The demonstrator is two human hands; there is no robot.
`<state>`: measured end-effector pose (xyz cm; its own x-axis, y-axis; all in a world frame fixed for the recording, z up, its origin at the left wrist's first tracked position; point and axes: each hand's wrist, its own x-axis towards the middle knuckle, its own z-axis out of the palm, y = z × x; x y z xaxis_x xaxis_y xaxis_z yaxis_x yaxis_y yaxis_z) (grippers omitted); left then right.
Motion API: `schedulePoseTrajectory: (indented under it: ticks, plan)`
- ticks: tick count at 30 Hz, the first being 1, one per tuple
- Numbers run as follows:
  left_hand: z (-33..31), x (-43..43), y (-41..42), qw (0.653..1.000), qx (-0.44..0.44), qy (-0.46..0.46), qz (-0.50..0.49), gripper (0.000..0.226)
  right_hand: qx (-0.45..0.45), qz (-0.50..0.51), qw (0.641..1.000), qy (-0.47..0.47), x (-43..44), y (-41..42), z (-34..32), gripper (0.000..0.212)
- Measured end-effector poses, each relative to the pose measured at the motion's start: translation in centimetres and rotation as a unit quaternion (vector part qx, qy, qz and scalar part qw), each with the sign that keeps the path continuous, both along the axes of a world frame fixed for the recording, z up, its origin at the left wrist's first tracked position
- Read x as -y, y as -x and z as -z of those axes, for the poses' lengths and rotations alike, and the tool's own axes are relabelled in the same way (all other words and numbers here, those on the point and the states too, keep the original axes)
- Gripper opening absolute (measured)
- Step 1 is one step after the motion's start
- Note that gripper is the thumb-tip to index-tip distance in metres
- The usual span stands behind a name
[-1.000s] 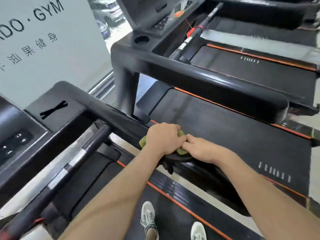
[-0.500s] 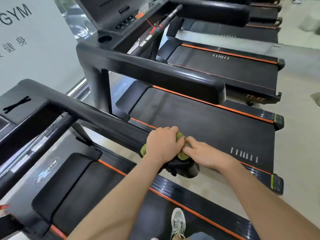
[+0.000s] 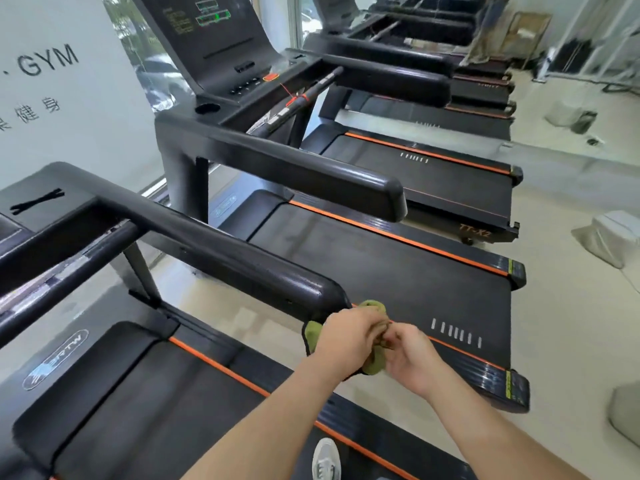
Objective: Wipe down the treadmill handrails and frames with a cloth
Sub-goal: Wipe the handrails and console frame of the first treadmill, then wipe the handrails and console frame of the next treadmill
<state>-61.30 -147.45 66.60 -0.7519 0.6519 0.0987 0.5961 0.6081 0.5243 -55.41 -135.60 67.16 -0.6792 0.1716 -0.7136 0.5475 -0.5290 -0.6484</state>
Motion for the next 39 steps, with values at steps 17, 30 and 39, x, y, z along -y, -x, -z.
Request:
schedulePoseTrajectory:
  ticks: [17, 30, 39]
  plan:
    - [-14.6, -9.4, -1.1, 0.672, 0.557, -0.449, -0.194, 0.043, -0.221, -0.129, 0.960, -0.110, -12.6, 0.9, -11.1, 0.023]
    - [-13.5, -28.8, 10.1, 0.910, 0.240, -0.313, -0.126, 0.029, -0.148, 0.009, 0.981, -0.125, -35.9, 14.0, -16.3, 0.037]
    - [-16.9, -33.6, 22.2, 0.663, 0.433, -0.524, -0.314, 0.045, -0.197, -0.216, 0.931, -0.219, -40.0, 28.9, -14.3, 0.038]
